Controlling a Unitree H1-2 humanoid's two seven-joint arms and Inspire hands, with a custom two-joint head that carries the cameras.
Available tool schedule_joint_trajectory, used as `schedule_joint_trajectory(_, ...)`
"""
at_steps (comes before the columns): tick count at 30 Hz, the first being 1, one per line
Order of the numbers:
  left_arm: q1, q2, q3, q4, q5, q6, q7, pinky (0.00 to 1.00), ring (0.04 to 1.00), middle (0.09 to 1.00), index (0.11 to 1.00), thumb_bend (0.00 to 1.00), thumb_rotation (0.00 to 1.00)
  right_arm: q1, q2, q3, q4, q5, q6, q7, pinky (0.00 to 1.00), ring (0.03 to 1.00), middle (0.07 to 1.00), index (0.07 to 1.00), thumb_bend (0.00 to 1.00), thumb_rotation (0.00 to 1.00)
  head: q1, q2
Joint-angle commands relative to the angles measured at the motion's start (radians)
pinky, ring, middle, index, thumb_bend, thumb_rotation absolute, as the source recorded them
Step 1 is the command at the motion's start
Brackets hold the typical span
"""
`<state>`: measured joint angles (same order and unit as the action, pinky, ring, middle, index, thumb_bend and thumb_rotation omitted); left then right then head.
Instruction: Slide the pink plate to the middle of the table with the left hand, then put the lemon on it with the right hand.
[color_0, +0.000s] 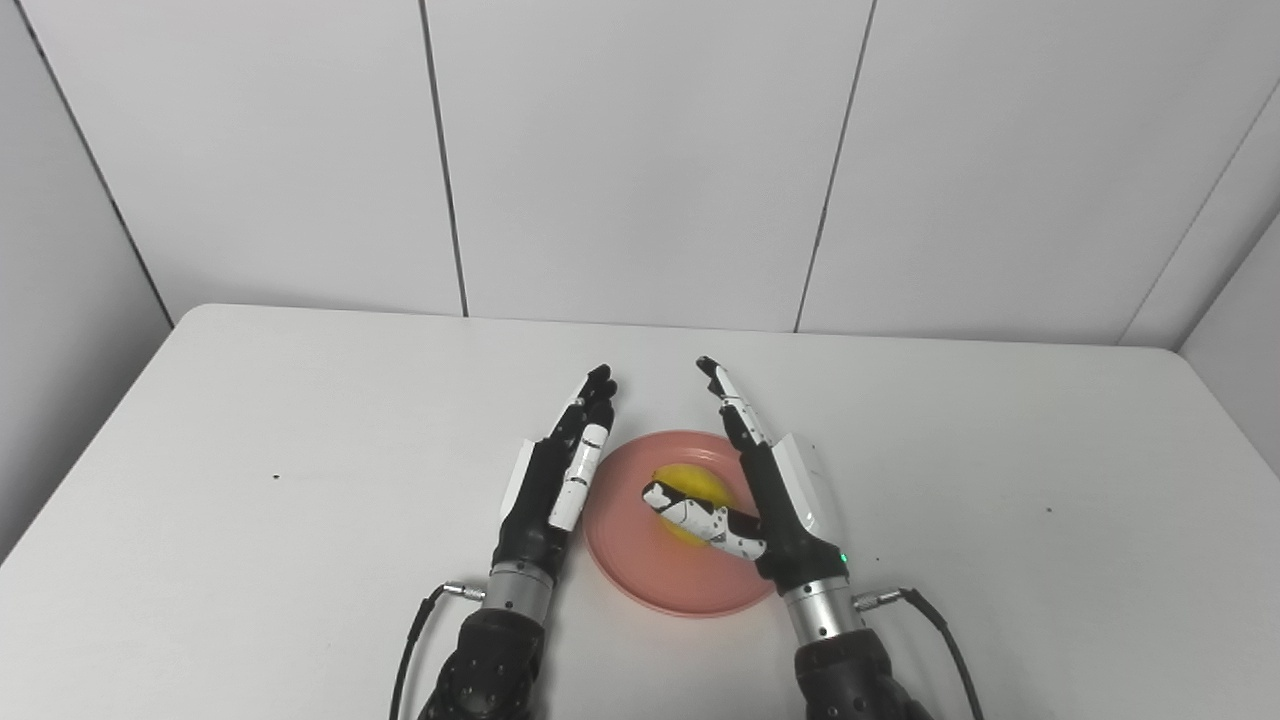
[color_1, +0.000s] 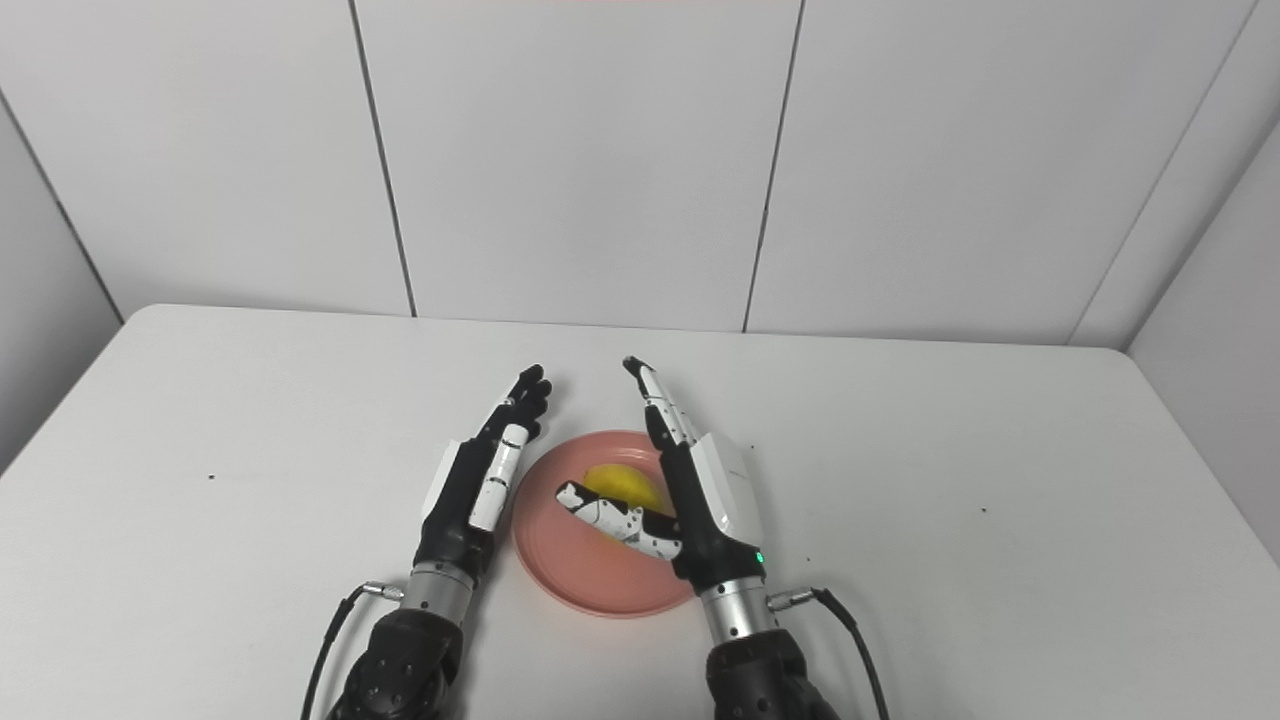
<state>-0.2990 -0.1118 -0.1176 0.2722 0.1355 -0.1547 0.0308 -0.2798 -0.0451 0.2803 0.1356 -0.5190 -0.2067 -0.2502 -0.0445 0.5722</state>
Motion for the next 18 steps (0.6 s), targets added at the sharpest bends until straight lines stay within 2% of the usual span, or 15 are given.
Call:
schedule_joint_trajectory(1,0.015,-0.001,0.006,0.013,-0.009,0.000,0.007,0.94,0.934,0.925,0.913,0.48,1.00,-0.012,0.004,-0.024,-0.053,0.021,-0.051,-0.014,0.91,0.939,0.963,0.967,0.68,0.90,-0.002,0.002)
schedule_joint_trajectory(6,0.014,-0.001,0.016,0.014,-0.006,0.001,0.010,0.93,0.925,0.917,0.910,0.47,1.00,-0.008,0.000,-0.062,-0.078,0.068,-0.061,0.003,0.91,0.949,0.967,0.967,0.64,0.90,-0.002,0.002)
schedule_joint_trajectory(10,0.014,0.000,0.023,0.010,-0.001,0.005,0.014,0.92,0.924,0.912,0.907,0.47,1.00,-0.006,0.003,-0.090,-0.096,0.107,-0.044,0.018,0.91,0.958,0.971,0.970,0.65,0.92,-0.006,0.001)
schedule_joint_trajectory(18,0.016,0.001,0.029,0.015,-0.010,0.000,0.005,0.92,0.920,0.911,0.906,0.49,1.00,0.007,0.009,-0.155,-0.114,0.124,-0.024,0.009,0.84,0.897,0.926,0.931,0.63,0.98,-0.009,0.000)
